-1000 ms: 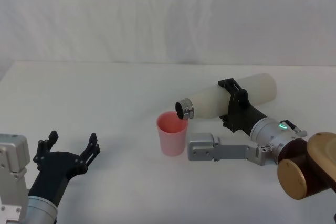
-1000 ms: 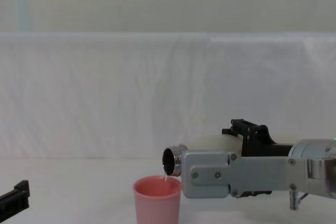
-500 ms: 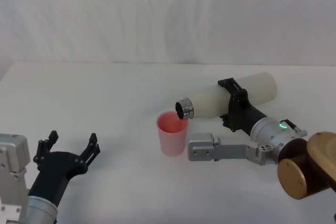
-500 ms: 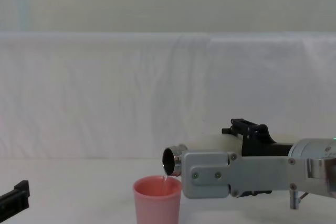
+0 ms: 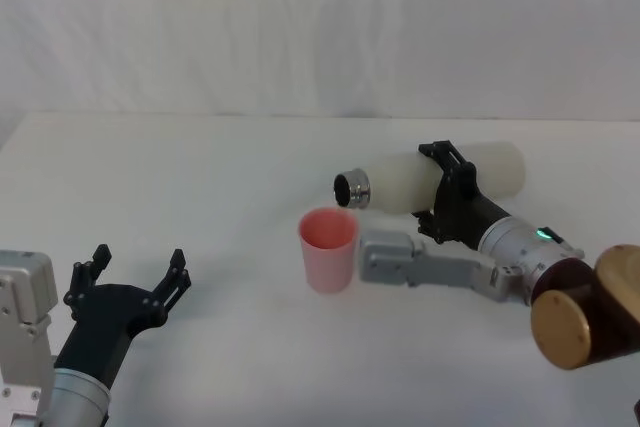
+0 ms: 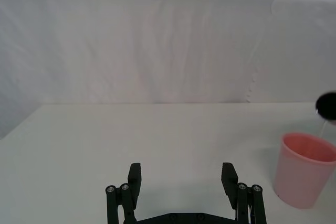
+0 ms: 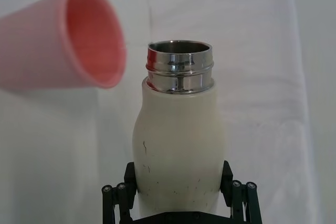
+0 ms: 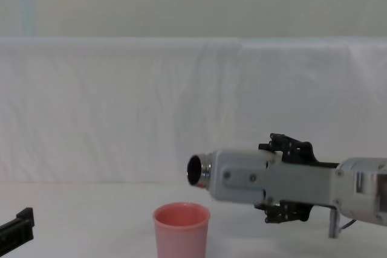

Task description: Grasp the thermos with one hand and pour water into the cup lid.

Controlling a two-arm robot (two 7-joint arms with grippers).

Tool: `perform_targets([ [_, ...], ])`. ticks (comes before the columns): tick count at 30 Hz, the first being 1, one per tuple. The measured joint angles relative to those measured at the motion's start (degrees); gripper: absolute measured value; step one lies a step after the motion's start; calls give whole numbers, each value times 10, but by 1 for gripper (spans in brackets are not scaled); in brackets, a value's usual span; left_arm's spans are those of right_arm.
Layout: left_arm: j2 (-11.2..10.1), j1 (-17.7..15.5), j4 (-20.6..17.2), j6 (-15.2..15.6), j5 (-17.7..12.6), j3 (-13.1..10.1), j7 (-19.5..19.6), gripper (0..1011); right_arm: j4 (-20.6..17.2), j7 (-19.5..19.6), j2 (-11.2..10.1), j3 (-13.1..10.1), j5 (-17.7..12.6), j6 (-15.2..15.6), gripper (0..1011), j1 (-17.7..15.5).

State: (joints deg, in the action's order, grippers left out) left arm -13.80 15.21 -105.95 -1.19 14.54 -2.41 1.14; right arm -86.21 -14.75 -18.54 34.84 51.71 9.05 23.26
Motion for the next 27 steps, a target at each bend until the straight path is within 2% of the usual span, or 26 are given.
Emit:
perform_targets([
  [7,0,0,0,0,0,0,0,1001,-12,2,24,-49,-83,-5,950,-21],
  [16,0,0,0,0,0,0,0,1001,-28,2,44,-94,-158,-3,950,-41],
  [19,0,0,0,0,0,0,0,1001,-33,2,53,-113,-193,0,950,-50],
  [27,0,0,0,0,0,0,0,1001,-42,-4,69,-143,-256,6,950,-61],
])
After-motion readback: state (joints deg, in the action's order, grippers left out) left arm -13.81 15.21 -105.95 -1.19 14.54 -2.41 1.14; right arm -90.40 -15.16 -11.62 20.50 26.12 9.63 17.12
